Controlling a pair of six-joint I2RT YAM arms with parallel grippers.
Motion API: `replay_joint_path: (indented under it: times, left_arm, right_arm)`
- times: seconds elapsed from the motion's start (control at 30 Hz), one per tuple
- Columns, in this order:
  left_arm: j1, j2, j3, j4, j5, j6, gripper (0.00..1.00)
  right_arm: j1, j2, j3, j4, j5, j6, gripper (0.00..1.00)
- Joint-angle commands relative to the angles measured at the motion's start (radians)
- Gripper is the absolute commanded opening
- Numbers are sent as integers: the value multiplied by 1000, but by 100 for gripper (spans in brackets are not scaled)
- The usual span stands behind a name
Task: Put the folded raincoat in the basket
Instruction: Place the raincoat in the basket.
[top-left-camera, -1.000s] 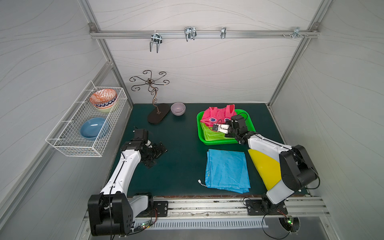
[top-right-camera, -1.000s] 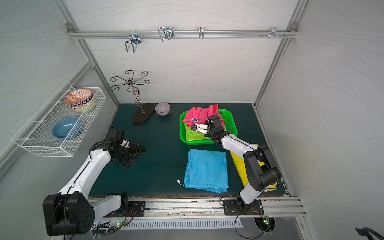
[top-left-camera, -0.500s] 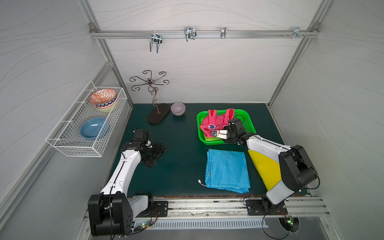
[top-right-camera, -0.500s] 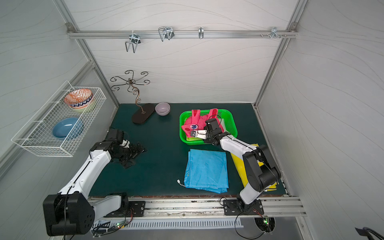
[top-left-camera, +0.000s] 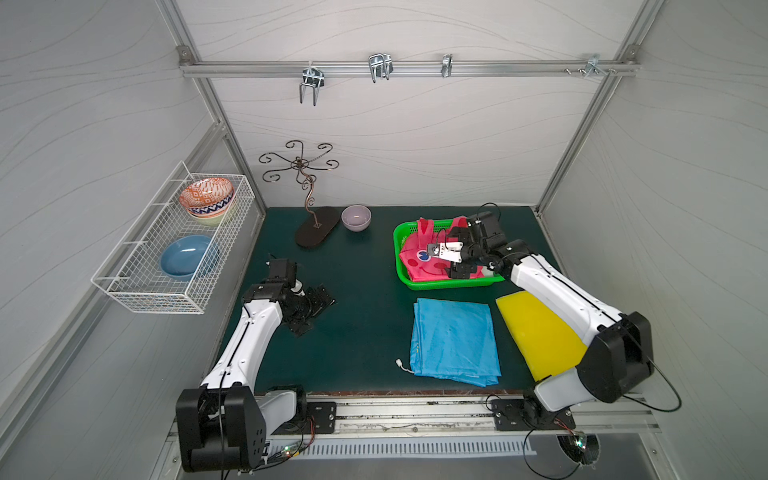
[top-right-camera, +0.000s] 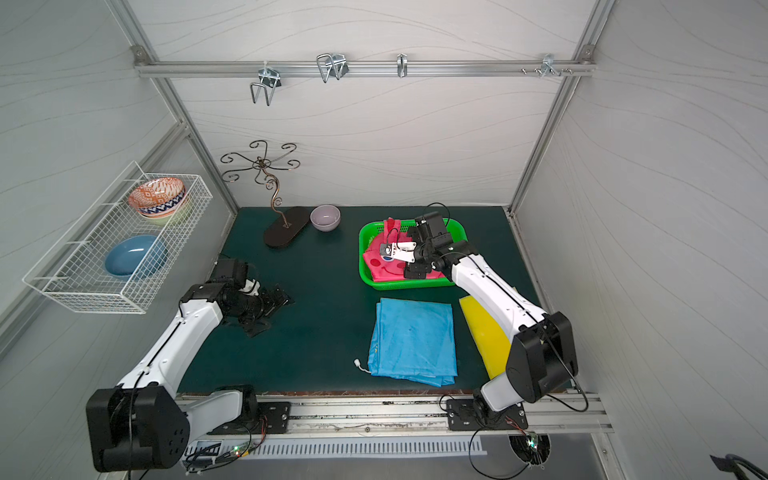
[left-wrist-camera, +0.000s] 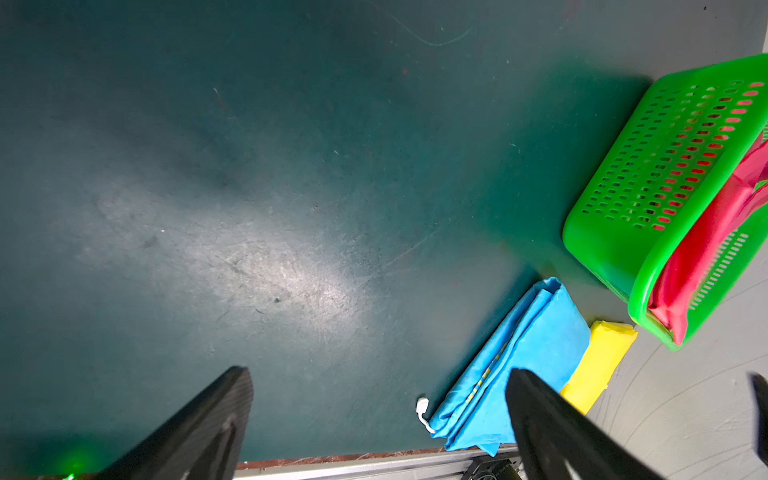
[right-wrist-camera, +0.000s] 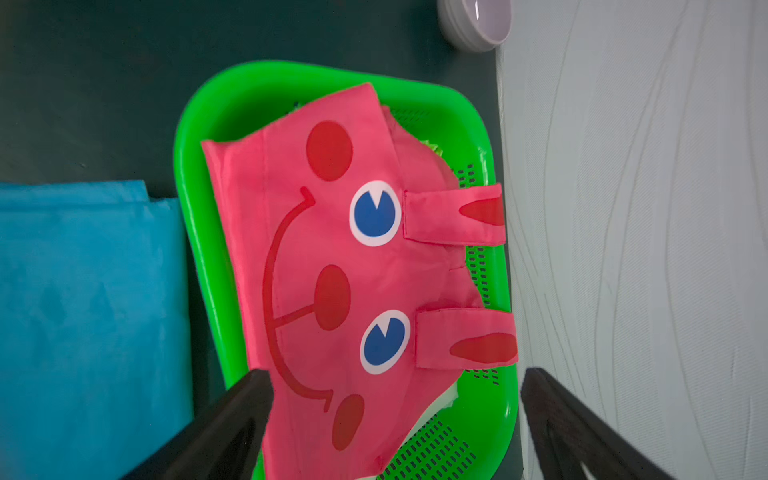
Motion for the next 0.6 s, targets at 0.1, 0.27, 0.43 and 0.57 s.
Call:
replay_joint_path:
  times: [0.1, 0.27, 0.43, 0.57]
  left_arm:
    - [2, 12, 9, 9, 13, 21, 100]
    - [1, 22, 6, 8, 10, 23, 100]
    - [2, 22, 1, 9, 8, 23, 100]
    - [2, 21, -4, 17, 14, 21, 100]
  right_arm:
    - [14, -42, 97, -91, -237, 410, 99]
    - [-50, -3, 124, 22, 48, 1211, 99]
    - [-57, 120, 209, -161, -30, 1511, 99]
    - [-12, 169, 192, -226, -56, 1576, 89]
